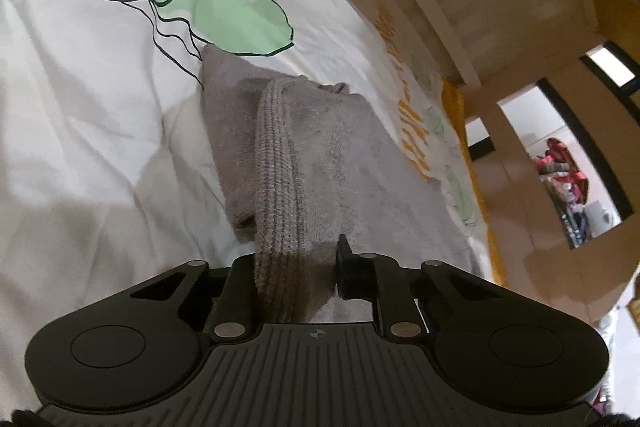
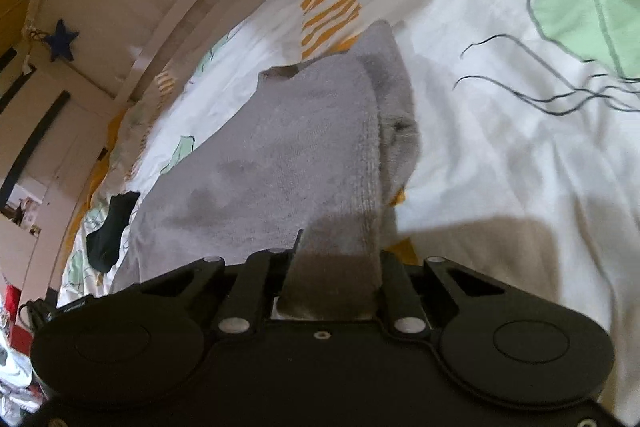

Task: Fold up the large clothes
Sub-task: 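Grasp the folded sweater edge with both grippers and lift it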

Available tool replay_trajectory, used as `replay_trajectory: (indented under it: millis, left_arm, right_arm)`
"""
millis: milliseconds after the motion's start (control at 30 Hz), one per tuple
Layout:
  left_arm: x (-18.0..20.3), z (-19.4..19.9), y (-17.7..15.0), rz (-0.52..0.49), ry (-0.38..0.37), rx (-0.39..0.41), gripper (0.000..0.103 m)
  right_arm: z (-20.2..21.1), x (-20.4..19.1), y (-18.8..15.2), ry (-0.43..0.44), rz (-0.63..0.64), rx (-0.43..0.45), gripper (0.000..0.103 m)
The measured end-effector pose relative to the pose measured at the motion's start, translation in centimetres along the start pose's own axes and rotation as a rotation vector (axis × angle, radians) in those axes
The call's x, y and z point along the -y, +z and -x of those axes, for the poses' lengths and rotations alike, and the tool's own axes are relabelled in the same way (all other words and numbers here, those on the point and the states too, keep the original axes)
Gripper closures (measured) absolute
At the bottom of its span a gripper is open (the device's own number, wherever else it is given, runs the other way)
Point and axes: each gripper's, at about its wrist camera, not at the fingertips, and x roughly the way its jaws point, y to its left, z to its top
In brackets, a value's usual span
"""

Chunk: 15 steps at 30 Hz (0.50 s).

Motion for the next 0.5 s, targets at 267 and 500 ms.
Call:
replay_trajectory:
  millis: [267,500]
  left_arm:
    - [1.2,4.3,-0.9,-0.018,-0.016,-0.020,0.094]
    - [1.5,7.7,-3.4,-0.043,-0.003,-0.100,0.094]
  right_arm:
    - [3.5,-0.9,-1.5,0.011,-0.038,0.008,0.083]
    - [7.1,-1.8,-3.9,0.017,-0.031,-0.073,0.082]
